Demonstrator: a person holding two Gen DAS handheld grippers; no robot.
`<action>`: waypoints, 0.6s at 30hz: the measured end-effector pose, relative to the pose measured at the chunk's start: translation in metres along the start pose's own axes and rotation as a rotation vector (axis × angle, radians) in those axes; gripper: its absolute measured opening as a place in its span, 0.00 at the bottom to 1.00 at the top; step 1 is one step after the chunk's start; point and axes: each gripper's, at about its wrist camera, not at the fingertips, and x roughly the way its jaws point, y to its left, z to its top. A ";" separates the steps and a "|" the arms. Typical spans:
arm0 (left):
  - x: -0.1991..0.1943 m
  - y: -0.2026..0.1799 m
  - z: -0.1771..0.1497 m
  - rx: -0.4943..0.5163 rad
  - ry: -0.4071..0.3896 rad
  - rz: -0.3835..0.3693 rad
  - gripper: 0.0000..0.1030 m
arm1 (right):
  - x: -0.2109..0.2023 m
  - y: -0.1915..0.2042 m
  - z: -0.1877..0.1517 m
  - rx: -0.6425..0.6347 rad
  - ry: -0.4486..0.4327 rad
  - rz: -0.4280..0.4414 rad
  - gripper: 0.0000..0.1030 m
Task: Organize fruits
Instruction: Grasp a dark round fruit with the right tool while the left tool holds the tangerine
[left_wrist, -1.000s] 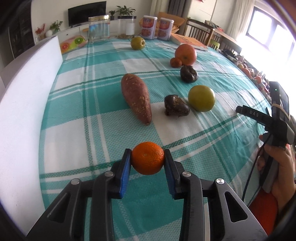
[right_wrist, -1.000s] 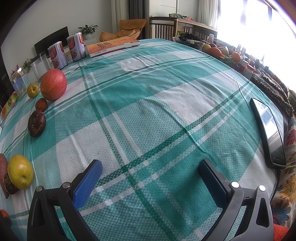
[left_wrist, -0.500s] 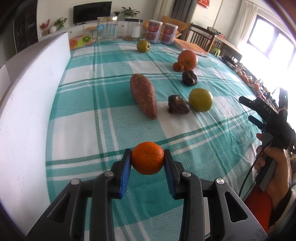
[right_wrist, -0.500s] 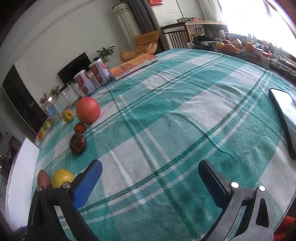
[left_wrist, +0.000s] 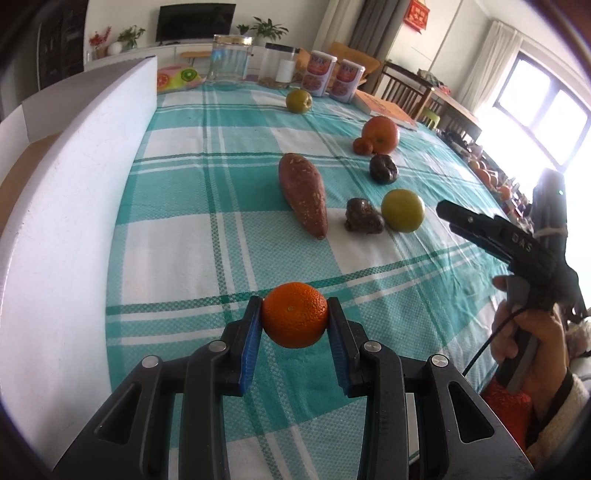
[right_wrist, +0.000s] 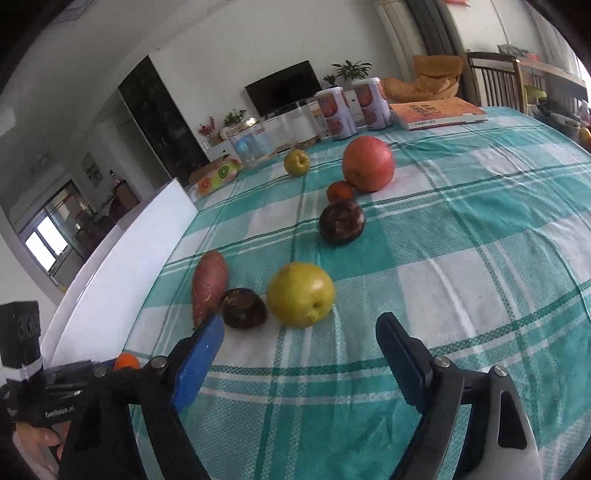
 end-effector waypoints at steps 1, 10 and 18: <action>-0.001 -0.001 0.000 0.000 -0.004 -0.006 0.34 | 0.008 -0.005 0.014 0.031 0.027 -0.011 0.77; -0.025 -0.014 0.007 0.008 -0.038 -0.054 0.34 | 0.102 0.029 0.078 -0.149 0.248 -0.210 0.60; -0.049 -0.005 0.007 -0.019 -0.053 -0.054 0.34 | 0.062 0.012 0.080 -0.053 0.184 -0.172 0.47</action>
